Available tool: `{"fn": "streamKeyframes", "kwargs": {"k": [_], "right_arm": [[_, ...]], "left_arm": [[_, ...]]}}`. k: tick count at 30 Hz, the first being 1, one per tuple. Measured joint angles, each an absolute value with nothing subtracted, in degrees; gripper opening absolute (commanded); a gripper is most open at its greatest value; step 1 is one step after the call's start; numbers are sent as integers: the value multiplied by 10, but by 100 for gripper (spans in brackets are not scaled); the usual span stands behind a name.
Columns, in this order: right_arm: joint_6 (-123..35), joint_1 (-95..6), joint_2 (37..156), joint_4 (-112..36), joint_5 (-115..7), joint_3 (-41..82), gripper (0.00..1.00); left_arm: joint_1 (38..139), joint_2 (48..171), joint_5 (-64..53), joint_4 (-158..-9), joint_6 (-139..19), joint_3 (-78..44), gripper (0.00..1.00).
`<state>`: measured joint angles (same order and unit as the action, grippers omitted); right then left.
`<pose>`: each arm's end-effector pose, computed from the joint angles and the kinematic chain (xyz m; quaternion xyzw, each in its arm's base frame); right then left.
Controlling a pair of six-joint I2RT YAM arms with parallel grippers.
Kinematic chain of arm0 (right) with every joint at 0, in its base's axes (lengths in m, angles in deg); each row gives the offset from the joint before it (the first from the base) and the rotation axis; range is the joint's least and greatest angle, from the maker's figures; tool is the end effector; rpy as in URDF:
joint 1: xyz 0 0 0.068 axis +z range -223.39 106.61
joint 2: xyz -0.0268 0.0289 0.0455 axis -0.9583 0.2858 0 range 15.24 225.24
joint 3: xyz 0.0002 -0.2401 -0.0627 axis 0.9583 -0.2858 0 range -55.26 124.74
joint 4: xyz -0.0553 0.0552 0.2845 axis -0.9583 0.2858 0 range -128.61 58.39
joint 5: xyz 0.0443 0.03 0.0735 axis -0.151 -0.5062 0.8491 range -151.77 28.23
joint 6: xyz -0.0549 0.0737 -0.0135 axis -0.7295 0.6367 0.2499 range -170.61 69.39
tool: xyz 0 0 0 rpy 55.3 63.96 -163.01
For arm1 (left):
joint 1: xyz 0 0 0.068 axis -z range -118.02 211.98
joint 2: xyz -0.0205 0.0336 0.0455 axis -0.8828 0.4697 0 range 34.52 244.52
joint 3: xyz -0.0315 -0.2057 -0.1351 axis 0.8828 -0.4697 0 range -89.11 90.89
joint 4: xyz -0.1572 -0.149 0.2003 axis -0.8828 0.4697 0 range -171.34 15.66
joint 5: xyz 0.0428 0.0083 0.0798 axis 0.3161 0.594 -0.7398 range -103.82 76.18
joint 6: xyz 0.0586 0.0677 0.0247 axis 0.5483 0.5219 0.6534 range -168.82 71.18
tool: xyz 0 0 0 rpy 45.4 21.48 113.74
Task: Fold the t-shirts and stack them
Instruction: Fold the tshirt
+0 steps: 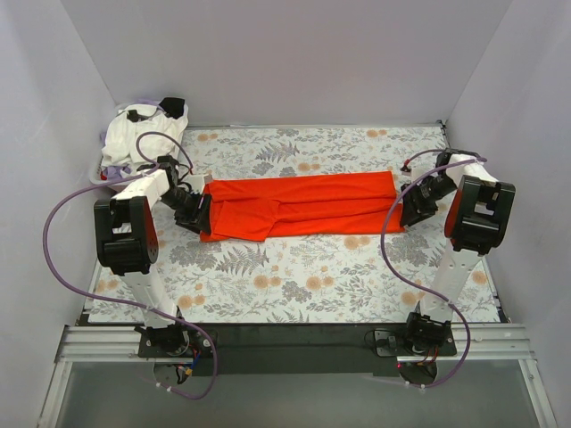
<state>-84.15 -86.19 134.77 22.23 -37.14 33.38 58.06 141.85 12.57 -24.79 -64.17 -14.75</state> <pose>0.4023 -0.0556 0.0785 -0.1727 0.9615 0.2018 0.0704 0.3621 -0.0124 0.0899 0.1621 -0.9600 0.2276 0.0187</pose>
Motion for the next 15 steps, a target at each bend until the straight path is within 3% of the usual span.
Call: {"fn": "streamKeyframes", "kwargs": {"k": [11, 15], "right_arm": [[-837, -865, 1348, 221, -346, 334, 44], [-836, -865, 1348, 221, -342, 333, 38]], "left_arm": [[588, 1420, 126, -248, -640, -147, 47], [592, 1421, 127, -248, -640, -147, 47]]}}
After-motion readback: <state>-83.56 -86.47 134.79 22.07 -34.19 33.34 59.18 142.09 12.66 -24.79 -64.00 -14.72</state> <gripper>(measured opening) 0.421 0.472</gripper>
